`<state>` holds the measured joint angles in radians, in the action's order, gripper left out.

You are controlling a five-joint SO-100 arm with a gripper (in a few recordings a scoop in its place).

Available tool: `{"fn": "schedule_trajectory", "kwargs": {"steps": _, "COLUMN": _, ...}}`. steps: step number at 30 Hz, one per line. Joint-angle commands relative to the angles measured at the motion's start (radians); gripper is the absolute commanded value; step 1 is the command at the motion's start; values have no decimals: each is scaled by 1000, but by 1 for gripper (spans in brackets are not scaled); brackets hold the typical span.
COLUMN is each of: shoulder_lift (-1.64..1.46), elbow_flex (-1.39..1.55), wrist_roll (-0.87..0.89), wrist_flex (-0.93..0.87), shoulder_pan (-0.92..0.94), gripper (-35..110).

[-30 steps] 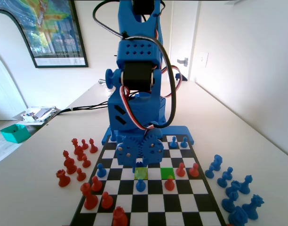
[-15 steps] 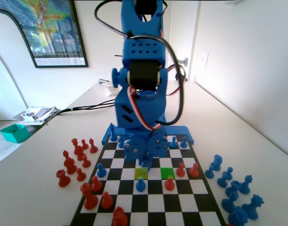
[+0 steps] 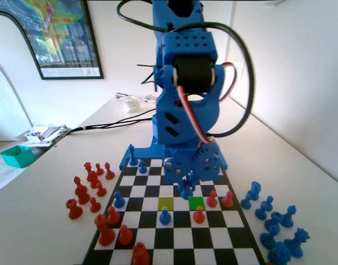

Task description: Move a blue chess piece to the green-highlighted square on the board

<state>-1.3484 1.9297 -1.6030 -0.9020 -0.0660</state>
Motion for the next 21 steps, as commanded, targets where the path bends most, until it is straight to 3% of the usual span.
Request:
{"fn": "schedule_trajectory", "kwargs": {"steps": 1, "shoulder_lift": -23, "elbow_flex": -55, "wrist_roll": 11, "wrist_flex": -9, "shoulder_pan": -32, "gripper": 1}}
{"fn": "schedule_trajectory", "kwargs": {"steps": 21, "shoulder_lift": 40, "elbow_flex": -23, "wrist_roll": 20, "wrist_flex": 64, "shoulder_pan": -61, "gripper": 1}}
